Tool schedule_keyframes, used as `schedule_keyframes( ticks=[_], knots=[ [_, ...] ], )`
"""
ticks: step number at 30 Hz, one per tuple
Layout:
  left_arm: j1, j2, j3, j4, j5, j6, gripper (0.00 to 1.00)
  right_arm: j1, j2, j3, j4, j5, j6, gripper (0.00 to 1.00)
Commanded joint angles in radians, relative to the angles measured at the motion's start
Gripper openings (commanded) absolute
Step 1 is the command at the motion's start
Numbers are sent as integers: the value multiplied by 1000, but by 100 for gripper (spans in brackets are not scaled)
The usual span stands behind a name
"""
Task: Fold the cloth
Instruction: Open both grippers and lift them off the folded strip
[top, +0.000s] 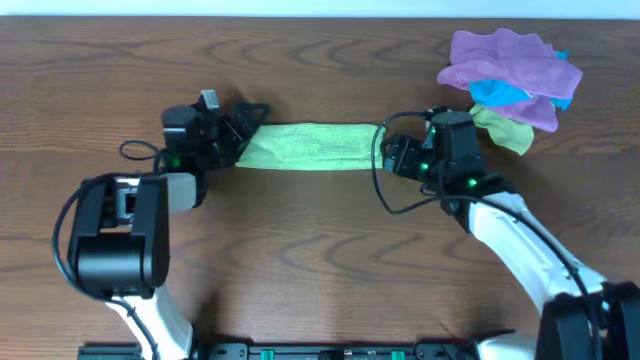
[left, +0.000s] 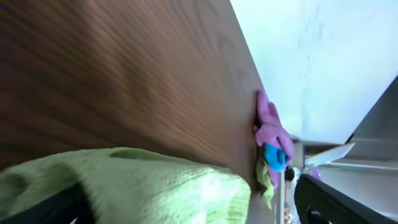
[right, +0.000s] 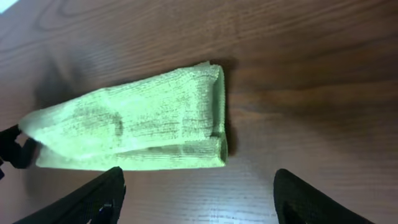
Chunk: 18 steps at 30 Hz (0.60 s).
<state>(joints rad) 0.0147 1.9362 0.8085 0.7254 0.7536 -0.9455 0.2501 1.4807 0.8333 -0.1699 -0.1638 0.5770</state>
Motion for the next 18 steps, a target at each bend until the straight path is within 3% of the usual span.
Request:
schedule_keyframes(
  ticks=[1, 11, 18],
  knots=[
    [52, -58, 14, -34, 23, 7, 96, 6, -39, 10, -15, -2, 6, 77],
    [93, -163, 14, -283, 25, 68, 95, 6, -90, 11, -24, -32, 38, 78],
    [93, -245, 14, -332, -43, 77, 95, 6, -92, 11, -52, -74, 47, 77]
  ],
)
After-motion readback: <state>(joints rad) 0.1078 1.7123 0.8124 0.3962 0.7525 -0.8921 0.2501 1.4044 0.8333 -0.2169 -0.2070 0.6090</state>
